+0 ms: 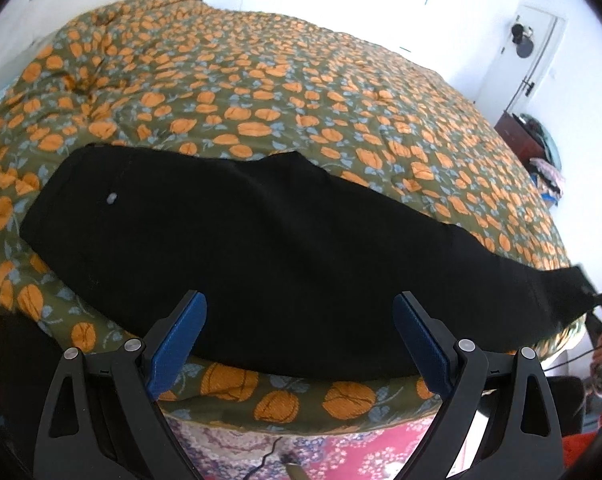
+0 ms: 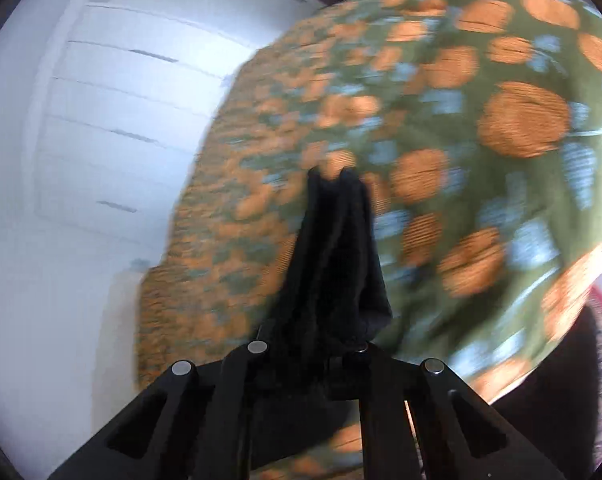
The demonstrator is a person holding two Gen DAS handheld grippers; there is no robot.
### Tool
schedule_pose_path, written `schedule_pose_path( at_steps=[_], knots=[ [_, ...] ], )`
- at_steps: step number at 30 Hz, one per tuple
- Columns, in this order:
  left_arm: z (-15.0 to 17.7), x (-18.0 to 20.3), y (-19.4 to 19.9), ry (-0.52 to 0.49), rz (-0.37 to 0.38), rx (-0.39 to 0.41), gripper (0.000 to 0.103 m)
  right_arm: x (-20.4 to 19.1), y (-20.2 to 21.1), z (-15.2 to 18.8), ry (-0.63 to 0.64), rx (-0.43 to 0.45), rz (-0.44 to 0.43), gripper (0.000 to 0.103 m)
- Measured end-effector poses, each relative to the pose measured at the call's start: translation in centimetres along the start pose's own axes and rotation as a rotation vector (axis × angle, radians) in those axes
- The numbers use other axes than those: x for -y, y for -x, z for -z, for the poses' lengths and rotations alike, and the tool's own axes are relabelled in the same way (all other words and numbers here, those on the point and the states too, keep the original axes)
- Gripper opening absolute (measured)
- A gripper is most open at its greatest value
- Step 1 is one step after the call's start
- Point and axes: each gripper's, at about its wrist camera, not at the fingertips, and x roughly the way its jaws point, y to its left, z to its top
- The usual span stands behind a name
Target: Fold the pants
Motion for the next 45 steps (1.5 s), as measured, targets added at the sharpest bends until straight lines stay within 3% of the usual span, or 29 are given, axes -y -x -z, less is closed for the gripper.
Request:
schedule_pose_path(
  at_steps=[5,11,18,23,27,30,45],
  knots=[
    [0.1,-1.4,-0.8,0.075,0.031,-0.029,0.095,-7.3,-1.8,3.4,0.046,-0.079,-0.160,0.010],
    [0.6,-2.7,0.4,0.100,0.062,0.006,0.095,-15.3,-8.6,11.0,0.089,-0.220,-0.266,0.010],
    [1.2,-4.1,0.9,0.124,0.081,0.003,0.095,-19.6,-17.8,22.1,0.138,-0.400,-0.226,0.010],
    [1.4,-5.2,1.3,0.156,0.081,0.016,0.095,-21.9,-20.5,26.7,0.236,-0.474,-0.216,0.010],
    [1.4,-5.4,1.1,0.171,0.088,0.011,0.095,-24.1,-20.5,27.5,0.334,-0.456,-0.222,0.010],
    [1.4,-5.1,1.2,0.162,0.092,0.012,0.095,-24.8,-20.4,26.2,0.358,-0.424,-0.236,0.010],
    [1.6,-4.7,1.0,0.143,0.089,0.003,0.095,-24.0,-18.8,26.2,0.332,-0.417,-0.213,0.010]
  ],
)
